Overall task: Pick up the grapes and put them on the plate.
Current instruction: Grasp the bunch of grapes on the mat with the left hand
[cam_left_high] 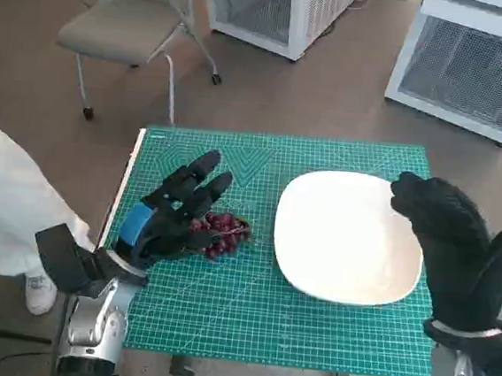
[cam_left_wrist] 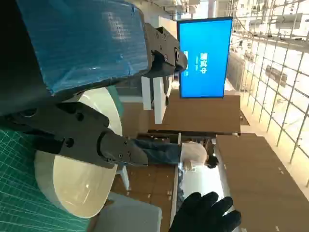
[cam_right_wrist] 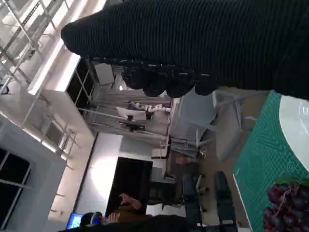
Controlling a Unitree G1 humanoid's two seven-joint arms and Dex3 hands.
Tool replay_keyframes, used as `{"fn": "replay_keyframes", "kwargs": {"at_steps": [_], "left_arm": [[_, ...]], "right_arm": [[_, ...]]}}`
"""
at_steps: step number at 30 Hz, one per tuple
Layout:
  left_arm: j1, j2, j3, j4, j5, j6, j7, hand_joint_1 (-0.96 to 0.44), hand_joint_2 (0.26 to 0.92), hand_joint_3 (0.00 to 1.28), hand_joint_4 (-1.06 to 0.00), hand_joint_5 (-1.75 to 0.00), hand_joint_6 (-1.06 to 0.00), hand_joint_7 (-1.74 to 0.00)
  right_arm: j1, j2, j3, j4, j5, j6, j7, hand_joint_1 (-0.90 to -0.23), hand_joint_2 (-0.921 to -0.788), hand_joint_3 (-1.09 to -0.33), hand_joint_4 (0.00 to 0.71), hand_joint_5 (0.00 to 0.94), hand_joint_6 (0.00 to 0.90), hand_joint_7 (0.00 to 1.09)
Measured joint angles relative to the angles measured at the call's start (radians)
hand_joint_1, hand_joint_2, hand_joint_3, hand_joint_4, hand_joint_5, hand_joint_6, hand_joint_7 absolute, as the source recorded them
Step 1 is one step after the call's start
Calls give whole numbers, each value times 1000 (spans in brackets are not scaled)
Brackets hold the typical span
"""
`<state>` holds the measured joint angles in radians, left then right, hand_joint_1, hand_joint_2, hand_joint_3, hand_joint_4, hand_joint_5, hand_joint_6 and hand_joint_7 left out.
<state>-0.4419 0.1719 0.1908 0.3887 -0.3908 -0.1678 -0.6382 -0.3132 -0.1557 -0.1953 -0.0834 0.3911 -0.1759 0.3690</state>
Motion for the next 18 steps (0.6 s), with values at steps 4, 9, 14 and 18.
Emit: {"fn": "replay_keyframes", "kwargs": {"at_steps": [4, 9, 14, 18], "left_arm": [[0, 0, 0, 0, 0, 0, 0, -293, 883, 0, -255, 0, -324, 0], [0, 0, -1, 0, 0, 0, 1, -293, 883, 0, -253, 0, -324, 0], [0, 1, -1, 0, 0, 0, 1, -293, 883, 0, -251, 0, -324, 0], [0, 2, -1, 0, 0, 0, 1, -293, 883, 0, -250, 0, -324, 0]], "right_arm": [[0, 0, 0, 0, 0, 0, 0, -377, -921, -633, 416, 713, 176, 984], [0, 0, 0, 0, 0, 0, 0, -379, -921, -632, 416, 714, 176, 985], [0, 0, 0, 0, 1, 0, 0, -379, -921, -631, 416, 715, 176, 985], [0, 0, 0, 0, 0, 1, 0, -379, -921, -630, 416, 715, 177, 984]]}}
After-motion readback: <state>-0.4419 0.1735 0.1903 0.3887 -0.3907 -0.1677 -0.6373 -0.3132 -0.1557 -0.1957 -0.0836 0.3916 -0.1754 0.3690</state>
